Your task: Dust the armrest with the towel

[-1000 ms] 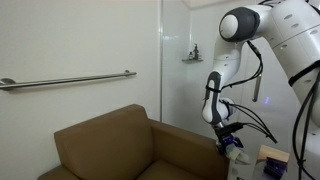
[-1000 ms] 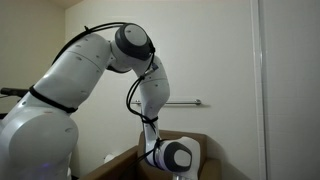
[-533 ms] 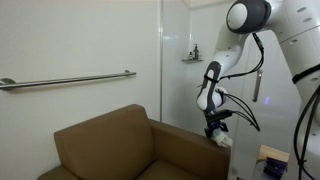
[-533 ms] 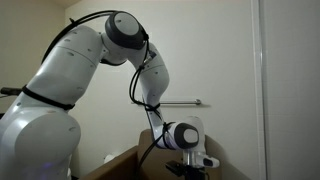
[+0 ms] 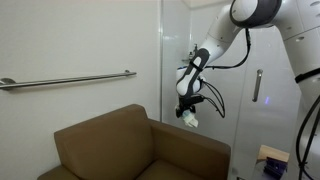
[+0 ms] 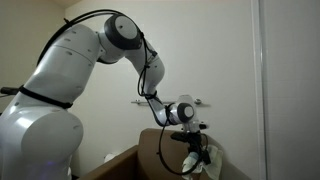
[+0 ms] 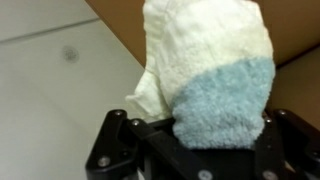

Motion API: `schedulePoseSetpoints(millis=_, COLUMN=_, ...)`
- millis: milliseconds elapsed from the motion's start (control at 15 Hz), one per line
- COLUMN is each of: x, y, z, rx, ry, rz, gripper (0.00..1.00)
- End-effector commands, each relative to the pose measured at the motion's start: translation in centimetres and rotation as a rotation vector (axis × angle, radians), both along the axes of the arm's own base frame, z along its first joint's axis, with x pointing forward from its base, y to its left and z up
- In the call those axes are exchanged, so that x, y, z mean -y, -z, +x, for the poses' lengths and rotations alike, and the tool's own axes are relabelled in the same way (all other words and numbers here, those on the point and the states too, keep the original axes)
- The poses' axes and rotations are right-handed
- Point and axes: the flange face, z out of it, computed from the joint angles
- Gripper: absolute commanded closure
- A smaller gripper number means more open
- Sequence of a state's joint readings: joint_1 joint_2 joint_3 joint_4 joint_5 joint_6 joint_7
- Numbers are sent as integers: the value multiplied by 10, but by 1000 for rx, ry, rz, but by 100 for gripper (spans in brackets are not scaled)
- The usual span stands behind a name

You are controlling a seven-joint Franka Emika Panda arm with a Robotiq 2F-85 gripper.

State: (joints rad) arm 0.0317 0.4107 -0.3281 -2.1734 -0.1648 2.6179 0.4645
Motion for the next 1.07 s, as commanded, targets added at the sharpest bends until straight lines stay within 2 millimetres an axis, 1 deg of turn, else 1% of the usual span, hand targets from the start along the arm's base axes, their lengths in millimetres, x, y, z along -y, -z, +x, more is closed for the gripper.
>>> schedulePoseSetpoints(millis=0, x=8, y=68, z=34, rx=-29, ry=28, rz=-42, gripper=95)
schedulePoseSetpoints(millis=67, x=12, y=89, z=36, rx=-55, ry=33, rz=-45, gripper=95)
schedulePoseSetpoints(millis=200, x=17, y=124, z=35, rx=-106, ry=31, rz=-26, gripper=95)
schedulePoseSetpoints(millis=333, x=13, y=151, z=19, rx=-159, ry=1, rz=48, gripper=94)
schedulePoseSetpoints(millis=400, x=10, y=158, z=7, rx=-173, ry=-22, rz=78, gripper=95)
schedulePoseSetpoints(millis=467, x=13, y=154, z=1, rx=-179, ry=-30, rz=92, gripper=95)
schedulePoseSetpoints(millis=600, x=21, y=147, z=-25, rx=-194, ry=-17, rz=121, gripper=95)
schedulePoseSetpoints(millis=800, x=25, y=141, z=-72, rx=-245, ry=18, rz=186, gripper=94)
schedulePoseSetpoints(millis=1000, x=25, y=141, z=-123, rx=-311, ry=113, rz=199, gripper=95)
